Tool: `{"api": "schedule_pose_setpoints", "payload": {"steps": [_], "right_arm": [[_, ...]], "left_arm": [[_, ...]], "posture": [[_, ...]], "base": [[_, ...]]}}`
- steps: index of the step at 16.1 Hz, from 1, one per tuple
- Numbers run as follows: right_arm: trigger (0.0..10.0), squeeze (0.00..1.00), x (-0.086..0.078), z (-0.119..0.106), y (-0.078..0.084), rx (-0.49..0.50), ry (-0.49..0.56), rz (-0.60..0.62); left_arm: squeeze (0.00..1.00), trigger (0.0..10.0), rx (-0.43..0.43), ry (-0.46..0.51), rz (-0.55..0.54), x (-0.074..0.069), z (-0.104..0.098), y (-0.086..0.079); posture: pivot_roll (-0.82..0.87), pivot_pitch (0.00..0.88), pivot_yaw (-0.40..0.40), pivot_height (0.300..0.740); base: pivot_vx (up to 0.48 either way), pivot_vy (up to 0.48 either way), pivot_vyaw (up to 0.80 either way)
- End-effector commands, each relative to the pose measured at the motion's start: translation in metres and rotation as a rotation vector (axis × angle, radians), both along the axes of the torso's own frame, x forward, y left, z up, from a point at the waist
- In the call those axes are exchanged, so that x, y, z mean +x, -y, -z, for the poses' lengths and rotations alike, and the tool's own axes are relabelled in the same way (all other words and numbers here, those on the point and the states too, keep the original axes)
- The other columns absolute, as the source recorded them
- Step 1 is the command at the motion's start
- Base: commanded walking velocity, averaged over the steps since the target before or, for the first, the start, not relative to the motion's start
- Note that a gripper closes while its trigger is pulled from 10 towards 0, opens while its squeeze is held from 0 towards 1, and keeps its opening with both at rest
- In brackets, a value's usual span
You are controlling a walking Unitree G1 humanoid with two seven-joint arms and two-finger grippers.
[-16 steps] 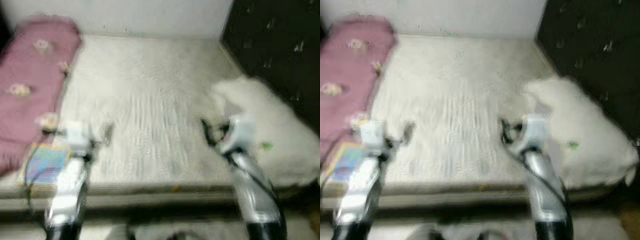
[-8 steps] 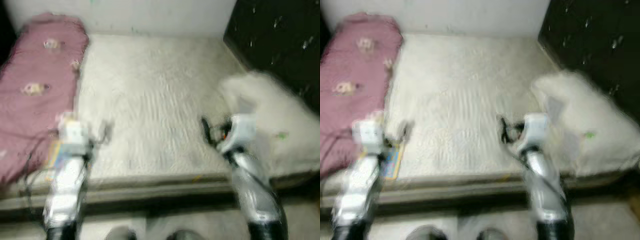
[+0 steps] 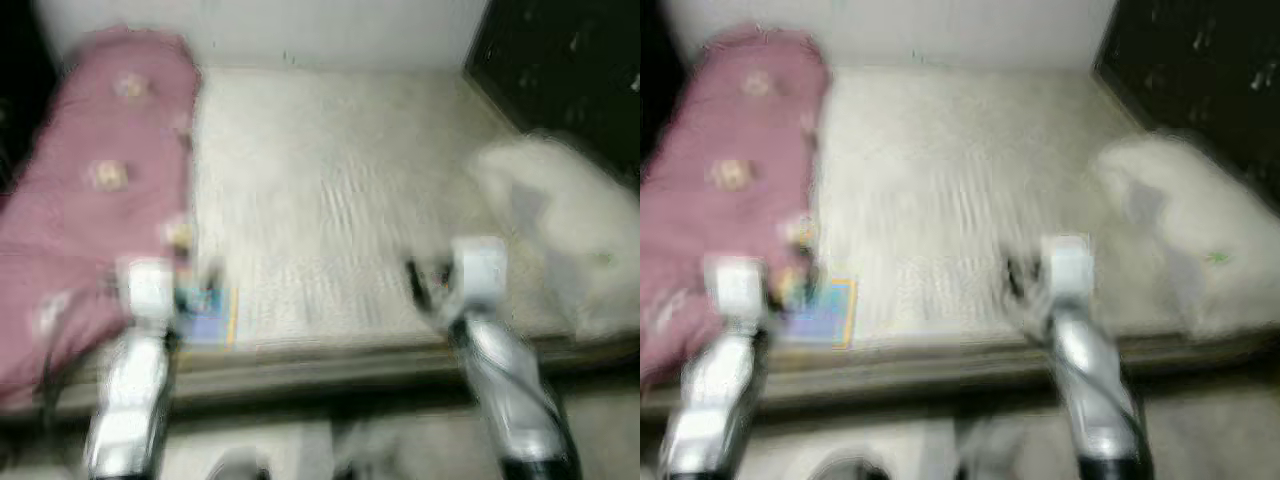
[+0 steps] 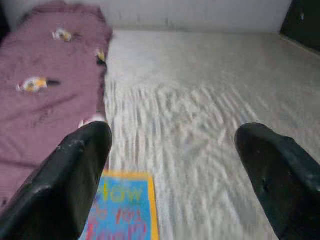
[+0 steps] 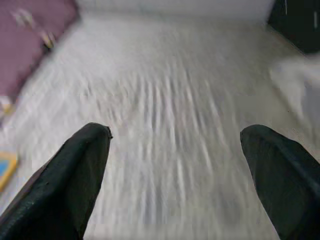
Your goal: Clean up the room
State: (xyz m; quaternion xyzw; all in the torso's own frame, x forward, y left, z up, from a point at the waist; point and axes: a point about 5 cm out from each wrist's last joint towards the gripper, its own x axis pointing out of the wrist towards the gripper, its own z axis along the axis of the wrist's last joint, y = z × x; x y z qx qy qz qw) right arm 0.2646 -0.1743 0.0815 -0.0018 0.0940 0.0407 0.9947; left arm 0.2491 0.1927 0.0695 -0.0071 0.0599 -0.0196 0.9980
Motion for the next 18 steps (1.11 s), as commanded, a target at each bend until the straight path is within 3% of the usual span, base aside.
{"api": "schedule_pose_setpoints", "payload": {"steps": [1, 3, 6, 9, 18], "right_arm": [[10.0, 0.0, 0.002, -0.002, 0.0, 0.035, -0.017, 0.013], [10.0, 0.0, 0.006, -0.006, 0.007, -0.043, 0.024, 0.026], [10.0, 0.0, 0.005, -0.006, -0.005, -0.047, 0.019, -0.052], [10.0, 0.0, 0.004, -0.006, -0.007, -0.027, 0.015, -0.069], [10.0, 0.0, 0.007, -0.009, -0.005, -0.048, 0.045, -0.049]], "left_arm": [[0.0, 10.0, 0.023, 0.013, 0.0, -0.001, -0.004, -0.004], [0.0, 10.0, 0.02, 0.013, -0.002, -0.003, -0.004, -0.002], [0.0, 10.0, 0.02, 0.038, 0.008, 0.001, -0.009, 0.002], [0.0, 10.0, 0.008, 0.053, 0.041, 0.0, -0.012, 0.004], [0.0, 10.0, -0.01, 0.06, 0.071, 0.0, -0.014, 0.007]], "posture": [[-0.03, 0.058, -0.062, 0.74], [-0.03, 0.064, -0.065, 0.74], [-0.03, 0.064, -0.065, 0.74], [-0.03, 0.067, -0.065, 0.74], [-0.02, 0.071, -0.07, 0.74]], "base": [[0.0, 0.461, 0.0], [0.0, 0.461, 0.0], [0.0, 0.0, 0.0], [0.0, 0.0, 0.0], [0.362, 0.0, 0.0]]}}
